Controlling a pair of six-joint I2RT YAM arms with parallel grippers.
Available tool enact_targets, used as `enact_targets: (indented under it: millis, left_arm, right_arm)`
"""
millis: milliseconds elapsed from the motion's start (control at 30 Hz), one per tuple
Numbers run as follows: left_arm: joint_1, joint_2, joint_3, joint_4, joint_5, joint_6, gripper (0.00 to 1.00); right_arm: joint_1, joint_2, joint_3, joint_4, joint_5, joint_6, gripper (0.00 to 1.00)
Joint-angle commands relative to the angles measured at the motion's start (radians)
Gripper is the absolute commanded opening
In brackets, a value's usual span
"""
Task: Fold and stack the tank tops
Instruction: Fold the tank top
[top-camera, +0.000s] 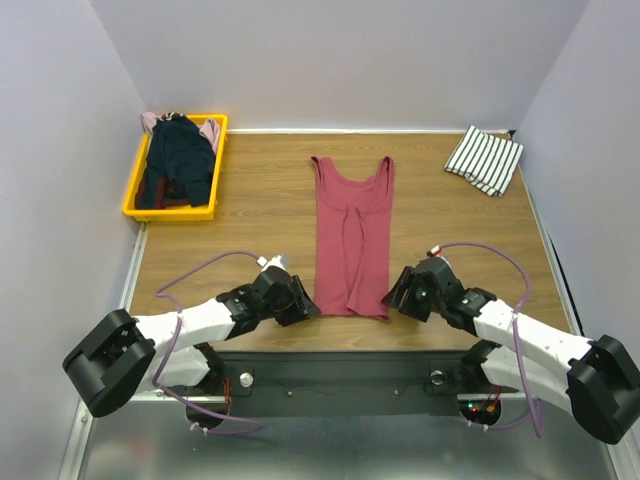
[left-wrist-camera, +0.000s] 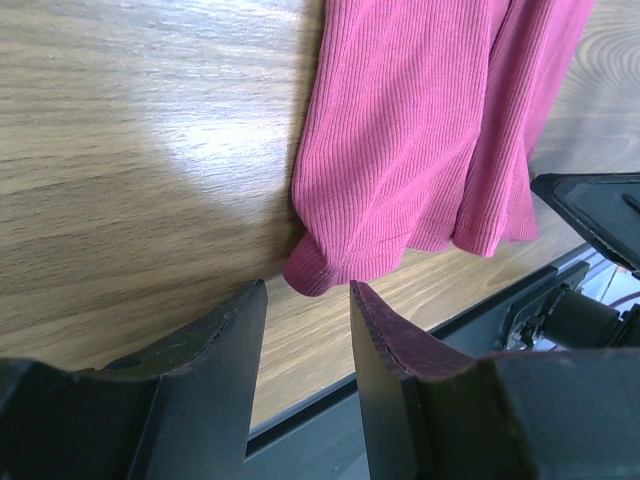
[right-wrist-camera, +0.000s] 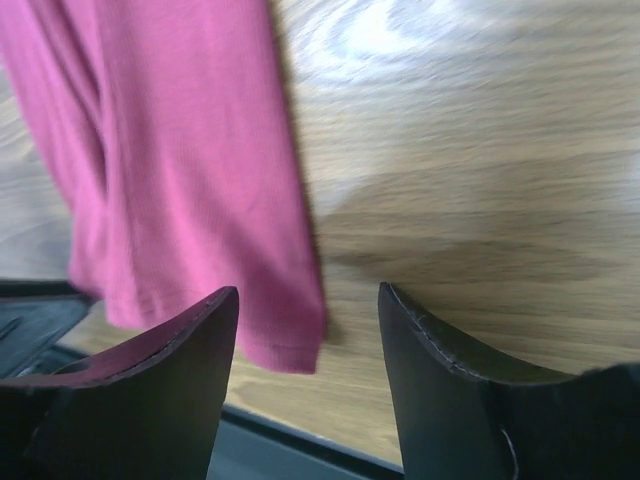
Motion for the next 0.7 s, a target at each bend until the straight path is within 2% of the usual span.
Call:
enact_targets:
  millis: [0, 367, 667]
  left_arm:
    - [-0.003, 0.014, -0.016, 0.057, 0.012, -0.01, 0.5]
    - [-0.003, 0.052, -0.044, 0.111, 0.012, -0.033, 0.5]
    - [-0.005, 0.102, -0.044, 0.146, 0.015, -0.03, 0.48]
  right_arm:
    - [0.039, 0.022, -0.081, 0.009, -0.063, 0.078, 0.63]
    - [0.083, -0.02, -0.19, 0.016, -0.081, 0.152, 0.59]
    - [0.085, 0.033, -0.146, 0.021, -0.008, 0.15, 0.55]
